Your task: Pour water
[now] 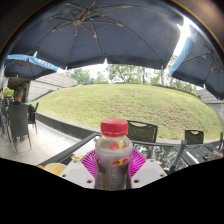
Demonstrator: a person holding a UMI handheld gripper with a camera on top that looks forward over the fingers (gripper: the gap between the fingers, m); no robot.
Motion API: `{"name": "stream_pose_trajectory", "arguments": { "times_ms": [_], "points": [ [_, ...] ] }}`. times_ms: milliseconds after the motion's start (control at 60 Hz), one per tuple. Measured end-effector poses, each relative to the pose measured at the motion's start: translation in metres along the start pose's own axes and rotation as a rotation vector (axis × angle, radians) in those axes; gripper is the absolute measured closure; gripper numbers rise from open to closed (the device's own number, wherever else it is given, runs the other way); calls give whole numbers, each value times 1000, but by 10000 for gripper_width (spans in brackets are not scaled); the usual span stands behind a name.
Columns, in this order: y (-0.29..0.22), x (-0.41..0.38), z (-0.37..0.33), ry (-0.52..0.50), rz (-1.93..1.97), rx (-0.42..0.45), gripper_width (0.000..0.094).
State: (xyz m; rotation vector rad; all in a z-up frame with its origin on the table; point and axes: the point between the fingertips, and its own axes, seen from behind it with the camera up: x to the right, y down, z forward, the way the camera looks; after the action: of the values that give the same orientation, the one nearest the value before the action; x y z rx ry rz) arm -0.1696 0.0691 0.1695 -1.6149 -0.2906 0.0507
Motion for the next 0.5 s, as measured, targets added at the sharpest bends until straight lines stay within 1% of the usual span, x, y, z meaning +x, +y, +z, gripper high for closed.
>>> {"name": "stream_pose_trajectory", "arguments": {
  "times_ms": [50, 67, 117, 150, 183, 267, 283, 350, 367, 417, 450, 467, 500],
  "points": [
    [8, -11, -16, -27, 59, -38, 585],
    [28, -5, 5, -32, 73, -36, 585],
    [31, -10, -1, -47, 86, -37, 587],
    [52, -5, 10, -59, 97, -48, 586],
    [59, -8, 8, -68, 109, -66, 588],
    [70, -25, -1, -106, 135, -94, 586],
    [69, -27, 3, -104, 131, -76, 588],
    [65, -37, -9, -107, 110, -75, 587],
    [72, -25, 0, -113, 111, -76, 586],
    [71, -29, -3, -116, 114, -71, 587],
    [73, -23, 4, -117, 116, -75, 579],
    [69, -38, -13, -112, 114, -80, 578],
    [71, -31, 0, -115, 111, -86, 560]
  ]
}}
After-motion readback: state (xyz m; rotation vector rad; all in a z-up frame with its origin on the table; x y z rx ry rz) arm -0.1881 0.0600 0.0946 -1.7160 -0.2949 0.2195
